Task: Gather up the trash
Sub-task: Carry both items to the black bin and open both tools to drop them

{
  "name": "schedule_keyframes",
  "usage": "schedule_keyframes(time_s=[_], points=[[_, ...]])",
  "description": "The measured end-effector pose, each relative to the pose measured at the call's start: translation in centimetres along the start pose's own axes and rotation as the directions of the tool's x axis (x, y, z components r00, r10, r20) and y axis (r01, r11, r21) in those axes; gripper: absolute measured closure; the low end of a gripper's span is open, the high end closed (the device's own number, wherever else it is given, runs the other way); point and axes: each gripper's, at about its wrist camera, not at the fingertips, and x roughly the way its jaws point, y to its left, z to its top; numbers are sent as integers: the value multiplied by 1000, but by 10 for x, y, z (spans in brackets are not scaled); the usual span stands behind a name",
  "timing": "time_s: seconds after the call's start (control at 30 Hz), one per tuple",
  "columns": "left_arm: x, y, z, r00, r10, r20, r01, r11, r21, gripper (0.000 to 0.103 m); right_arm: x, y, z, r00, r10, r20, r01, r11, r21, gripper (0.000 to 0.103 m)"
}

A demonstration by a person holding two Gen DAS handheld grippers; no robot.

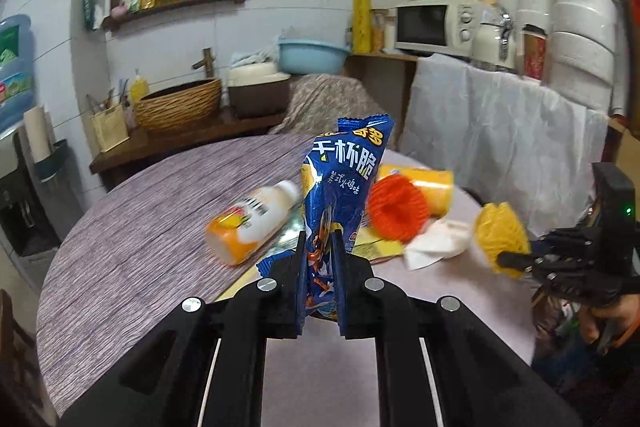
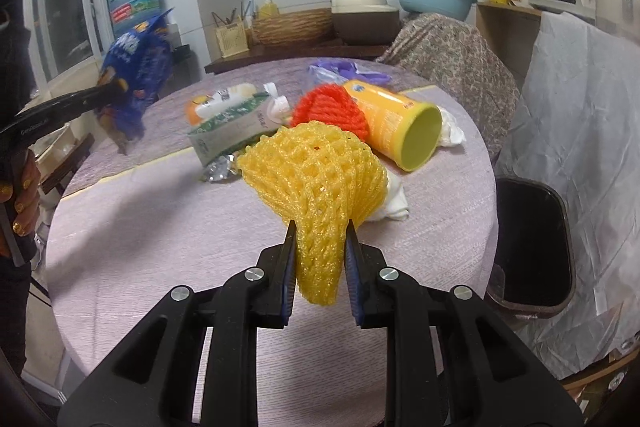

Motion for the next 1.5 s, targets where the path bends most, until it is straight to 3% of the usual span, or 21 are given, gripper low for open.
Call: schedule_keyframes(time_s=[0.23,0.43,0.57,0.77,1.0,1.2,1.33,1.4,1.5], points=[[31,-45,15,991,-131,-16,131,991,-7,91,-18,-15,9,998,8,59,-11,999,50,81],[58,-88,34,980,-199,-25,200,980,26,91,-28,-64,23,989,-99,106,81,983,166,81],[82,-115,44,971,-231,-56,233,971,45,91,-25,-109,29,972,-207,110,178,957,228,81],[124,-153,50,955,-266,-135,277,958,74,91,17,-203,20,948,-317,-15,300,883,360,81],[185,-201,61,925,-288,-248,312,948,64,91,88,-286,-13,930,-314,-192,368,817,444,81],[246,-251,70,905,-259,-338,304,949,86,91,121,-315,-51,921,-286,-263,383,788,482,80],[288,-273,66,881,-235,-411,287,955,68,91,127,-319,-65,914,-305,-269,402,776,486,69],[304,-283,62,870,-232,-435,288,955,68,91,124,-321,-73,909,-320,-269,415,768,488,49],[320,-294,59,860,-231,-455,292,954,66,91,117,-324,-81,899,-348,-265,436,752,494,45]])
